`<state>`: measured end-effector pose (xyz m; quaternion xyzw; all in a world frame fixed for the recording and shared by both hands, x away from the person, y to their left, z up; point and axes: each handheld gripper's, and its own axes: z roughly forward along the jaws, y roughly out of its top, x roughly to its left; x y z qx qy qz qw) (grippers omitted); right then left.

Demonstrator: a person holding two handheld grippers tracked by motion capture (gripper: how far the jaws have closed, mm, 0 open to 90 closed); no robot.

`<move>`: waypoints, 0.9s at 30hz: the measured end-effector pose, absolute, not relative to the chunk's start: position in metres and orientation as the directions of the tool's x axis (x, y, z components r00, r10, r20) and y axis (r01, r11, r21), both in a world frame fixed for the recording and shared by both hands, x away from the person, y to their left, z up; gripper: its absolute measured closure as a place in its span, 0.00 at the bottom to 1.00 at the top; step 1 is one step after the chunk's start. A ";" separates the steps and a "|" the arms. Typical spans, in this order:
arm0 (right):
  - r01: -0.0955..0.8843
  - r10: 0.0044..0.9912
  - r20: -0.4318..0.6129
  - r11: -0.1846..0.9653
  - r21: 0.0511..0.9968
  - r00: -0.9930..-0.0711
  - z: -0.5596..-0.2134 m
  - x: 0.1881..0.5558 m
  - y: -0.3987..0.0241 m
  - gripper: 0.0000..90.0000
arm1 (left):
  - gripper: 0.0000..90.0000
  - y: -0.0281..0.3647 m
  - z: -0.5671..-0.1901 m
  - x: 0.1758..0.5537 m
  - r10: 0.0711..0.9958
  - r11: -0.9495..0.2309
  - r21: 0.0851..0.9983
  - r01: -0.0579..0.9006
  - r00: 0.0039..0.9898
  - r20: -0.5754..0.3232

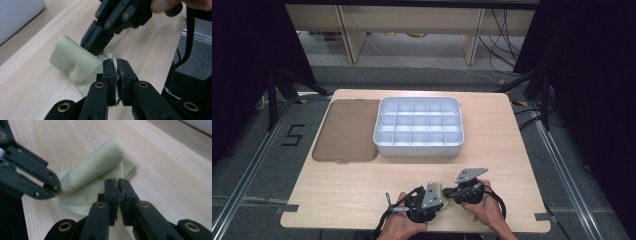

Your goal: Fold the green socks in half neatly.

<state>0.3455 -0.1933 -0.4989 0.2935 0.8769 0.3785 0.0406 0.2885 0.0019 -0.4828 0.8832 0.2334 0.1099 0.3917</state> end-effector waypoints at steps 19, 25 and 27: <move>0.415 0.514 0.144 0.465 0.782 -0.846 -0.465 0.344 -0.195 0.95 | 0.94 -0.008 -0.497 0.288 0.471 -0.615 0.717 0.328 0.882 0.000; 0.400 0.473 0.145 0.499 0.769 -0.869 -0.472 0.345 -0.186 0.95 | 0.93 -0.008 -0.498 0.288 0.482 -0.606 0.719 0.341 0.876 -0.009; 0.395 0.463 0.138 0.521 0.757 -0.875 -0.475 0.346 -0.184 0.95 | 0.93 -0.007 -0.497 0.290 0.470 -0.628 0.710 0.320 0.883 0.017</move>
